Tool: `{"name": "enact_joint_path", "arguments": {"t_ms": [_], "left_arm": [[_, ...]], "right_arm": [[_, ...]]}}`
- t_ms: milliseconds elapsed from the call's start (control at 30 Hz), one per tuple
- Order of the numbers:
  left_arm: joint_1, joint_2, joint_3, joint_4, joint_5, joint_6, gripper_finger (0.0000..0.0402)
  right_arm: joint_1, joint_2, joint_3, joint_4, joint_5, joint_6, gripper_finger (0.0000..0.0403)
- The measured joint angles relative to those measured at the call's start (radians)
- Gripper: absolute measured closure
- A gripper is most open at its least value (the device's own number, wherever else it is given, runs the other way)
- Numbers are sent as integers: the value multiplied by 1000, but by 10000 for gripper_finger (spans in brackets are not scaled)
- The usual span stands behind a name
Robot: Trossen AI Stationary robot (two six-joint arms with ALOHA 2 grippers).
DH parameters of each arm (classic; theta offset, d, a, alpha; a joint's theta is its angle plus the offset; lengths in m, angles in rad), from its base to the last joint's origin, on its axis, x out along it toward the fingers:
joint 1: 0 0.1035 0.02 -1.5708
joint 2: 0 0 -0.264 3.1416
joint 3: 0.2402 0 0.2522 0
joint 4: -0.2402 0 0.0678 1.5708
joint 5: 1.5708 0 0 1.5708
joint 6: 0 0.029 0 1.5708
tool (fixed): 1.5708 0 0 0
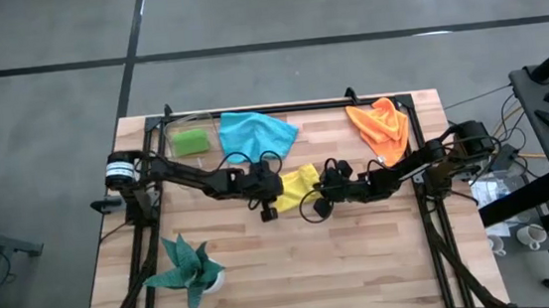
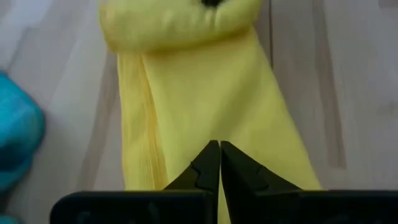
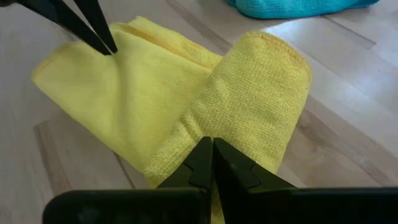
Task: Roll microfiber towels into tight, uniform cylinder then place into a basket
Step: Roll the yellow microfiber towel
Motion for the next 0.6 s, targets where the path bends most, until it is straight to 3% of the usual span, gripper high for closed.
{"name": "enact_joint_path", "arguments": {"t_ms": [100, 433, 600], "left_arm": [[0, 27, -3, 30, 0, 0, 402], [44, 70, 16, 417, -23, 8, 402], [76, 149, 72, 426, 17, -2, 402]], "right_arm": [[0, 0, 0, 4, 0, -1, 394], [0, 0, 0, 21, -1, -21, 394], [0, 0, 0, 21, -1, -23, 394]]}}
